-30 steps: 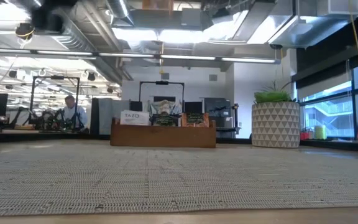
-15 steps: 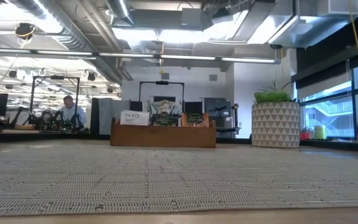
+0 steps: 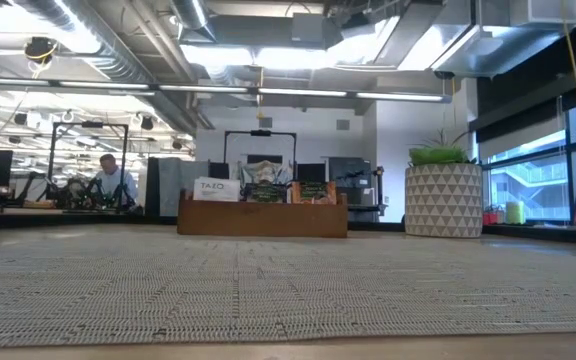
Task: Pick & Place Tea
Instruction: Put the orange tea bag into the right section of the wooden organizer
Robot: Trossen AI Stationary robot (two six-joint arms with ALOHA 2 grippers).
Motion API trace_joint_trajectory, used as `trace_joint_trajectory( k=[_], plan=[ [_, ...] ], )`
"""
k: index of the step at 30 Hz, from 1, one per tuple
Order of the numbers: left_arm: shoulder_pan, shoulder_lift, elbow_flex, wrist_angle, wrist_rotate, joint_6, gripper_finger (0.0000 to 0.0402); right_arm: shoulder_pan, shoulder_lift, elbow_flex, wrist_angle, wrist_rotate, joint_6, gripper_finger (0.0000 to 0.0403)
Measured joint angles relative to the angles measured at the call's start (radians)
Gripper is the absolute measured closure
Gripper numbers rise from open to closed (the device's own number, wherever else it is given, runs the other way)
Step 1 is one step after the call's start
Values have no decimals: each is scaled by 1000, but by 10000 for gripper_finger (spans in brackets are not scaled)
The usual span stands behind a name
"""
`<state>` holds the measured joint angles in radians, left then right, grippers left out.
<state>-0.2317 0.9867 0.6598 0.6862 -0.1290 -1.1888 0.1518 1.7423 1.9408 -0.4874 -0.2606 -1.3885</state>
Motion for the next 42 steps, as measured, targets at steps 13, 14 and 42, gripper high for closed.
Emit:
trace_joint_trajectory(
  k=[13,14,42],
  plan=[
    [-3,0,0,-56,115,-108,274,3,17,1,13,-3,-36,400],
    [-3,0,0,-56,120,-108,274,-3,17,1,15,-3,-30,400],
    [-3,0,0,-63,154,-39,384,-12,24,1,-11,16,2,357]
  ],
)
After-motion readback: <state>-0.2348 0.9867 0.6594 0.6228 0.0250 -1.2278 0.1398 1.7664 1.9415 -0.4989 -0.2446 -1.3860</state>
